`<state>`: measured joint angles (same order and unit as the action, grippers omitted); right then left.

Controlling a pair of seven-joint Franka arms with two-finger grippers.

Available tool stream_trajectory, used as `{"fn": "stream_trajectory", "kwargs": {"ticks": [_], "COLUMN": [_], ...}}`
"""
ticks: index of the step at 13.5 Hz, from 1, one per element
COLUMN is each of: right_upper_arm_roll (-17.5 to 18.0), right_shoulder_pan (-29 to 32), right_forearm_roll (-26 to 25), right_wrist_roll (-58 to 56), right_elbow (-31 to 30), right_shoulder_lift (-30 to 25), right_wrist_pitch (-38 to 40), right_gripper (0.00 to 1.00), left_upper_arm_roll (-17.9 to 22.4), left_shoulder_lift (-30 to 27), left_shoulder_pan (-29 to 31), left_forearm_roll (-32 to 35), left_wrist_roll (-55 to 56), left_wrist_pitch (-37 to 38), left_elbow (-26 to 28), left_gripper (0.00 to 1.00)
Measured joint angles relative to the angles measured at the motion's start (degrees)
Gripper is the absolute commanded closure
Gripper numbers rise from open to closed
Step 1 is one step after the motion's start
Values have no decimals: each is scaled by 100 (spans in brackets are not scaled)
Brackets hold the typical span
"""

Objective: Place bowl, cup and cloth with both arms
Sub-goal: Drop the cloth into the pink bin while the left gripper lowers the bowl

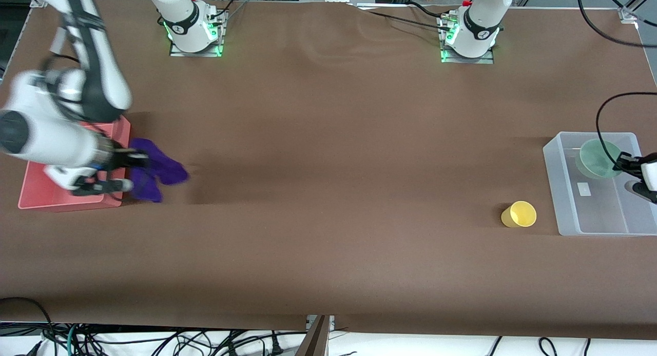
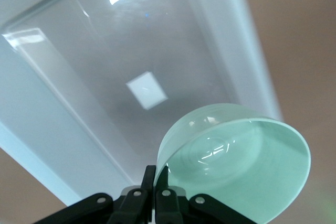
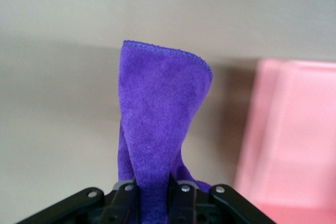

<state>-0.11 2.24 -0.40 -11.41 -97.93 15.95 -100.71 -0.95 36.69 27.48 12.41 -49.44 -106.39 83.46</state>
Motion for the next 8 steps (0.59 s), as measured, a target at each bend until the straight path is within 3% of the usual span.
{"fn": "stream_trajectory", "kwargs": {"ticks": [2,3,4,8], "right_upper_arm_roll": [-555,-795,-986,-1426], "right_shoulder_pan": [55,89,137,343], "right_forearm_roll": [-29,-111,-251,-487], "right_wrist_roll": [-900,-1308,-1708,-2560], "right_elbow": [660,885,1019,908], "right_shoulder_lift": [-73,-79,-80,45], "right_wrist_pitch": [1091,1402,1522,1171], "right_gripper": [100,100,100,100], "left_upper_arm_roll": [-7,-10,-20,-98], "left_shoulder_lift": [410,577,709,821], "left_shoulder_pan": [250,313,332,312], "left_forearm_roll": [0,0,-6,-208], "left_wrist_roll": [-176,-197,-199,-182], "left_wrist_pitch": [-629,-836,-971,-1064], "left_elbow": [-79,-97,-116,-285], "left_gripper": [100,90,1,0]}}
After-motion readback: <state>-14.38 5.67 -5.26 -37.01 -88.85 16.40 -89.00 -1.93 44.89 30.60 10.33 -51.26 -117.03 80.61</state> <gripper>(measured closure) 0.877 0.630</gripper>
